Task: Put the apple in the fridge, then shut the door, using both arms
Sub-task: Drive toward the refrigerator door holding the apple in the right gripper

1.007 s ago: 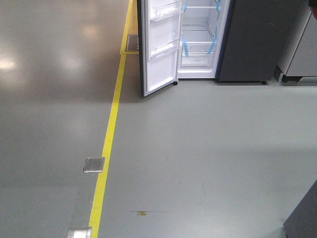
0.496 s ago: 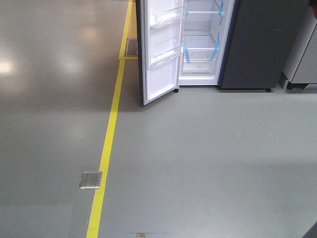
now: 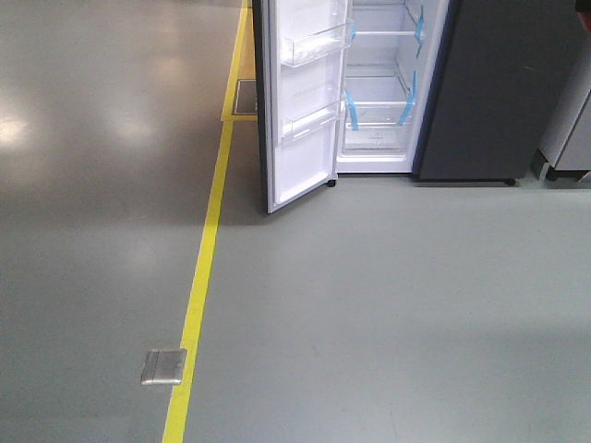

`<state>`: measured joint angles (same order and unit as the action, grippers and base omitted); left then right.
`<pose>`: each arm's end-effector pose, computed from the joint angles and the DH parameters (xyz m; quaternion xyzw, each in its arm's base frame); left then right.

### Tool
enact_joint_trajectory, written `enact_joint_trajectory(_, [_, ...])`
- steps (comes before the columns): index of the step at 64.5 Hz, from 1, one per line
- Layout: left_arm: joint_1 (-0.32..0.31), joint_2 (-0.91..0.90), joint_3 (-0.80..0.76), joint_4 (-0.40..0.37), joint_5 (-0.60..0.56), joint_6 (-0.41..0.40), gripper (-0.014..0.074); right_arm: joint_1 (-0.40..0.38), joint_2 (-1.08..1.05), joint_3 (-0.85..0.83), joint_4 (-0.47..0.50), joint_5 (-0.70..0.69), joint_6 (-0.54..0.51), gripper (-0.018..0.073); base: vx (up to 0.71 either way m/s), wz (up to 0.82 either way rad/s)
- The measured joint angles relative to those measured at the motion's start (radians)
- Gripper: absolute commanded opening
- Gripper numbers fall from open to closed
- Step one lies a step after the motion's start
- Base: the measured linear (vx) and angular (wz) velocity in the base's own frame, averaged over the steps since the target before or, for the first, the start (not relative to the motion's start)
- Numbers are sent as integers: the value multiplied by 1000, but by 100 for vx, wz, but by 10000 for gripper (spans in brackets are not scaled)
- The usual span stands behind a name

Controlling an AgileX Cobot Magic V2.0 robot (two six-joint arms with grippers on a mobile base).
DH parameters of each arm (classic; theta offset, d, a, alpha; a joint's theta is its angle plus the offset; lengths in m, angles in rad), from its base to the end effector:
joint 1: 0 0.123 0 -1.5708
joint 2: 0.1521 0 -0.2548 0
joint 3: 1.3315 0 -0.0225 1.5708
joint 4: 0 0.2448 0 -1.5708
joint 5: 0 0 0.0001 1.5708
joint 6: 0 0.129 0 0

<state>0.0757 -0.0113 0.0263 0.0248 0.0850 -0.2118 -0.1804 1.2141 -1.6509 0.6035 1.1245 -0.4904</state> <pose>0.1189 0.0093 0.1971 -0.0940 0.7054 -0.0384 0.7015 0.2529 0.0210 0.4593 -0.1418 0.8327 0.1339 0.5182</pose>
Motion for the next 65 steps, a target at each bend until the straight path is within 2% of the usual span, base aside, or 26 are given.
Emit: enact_joint_trajectory(65, [0,0,0,0,0,0,-6,0,0,0,0,0,0,13,24,-1])
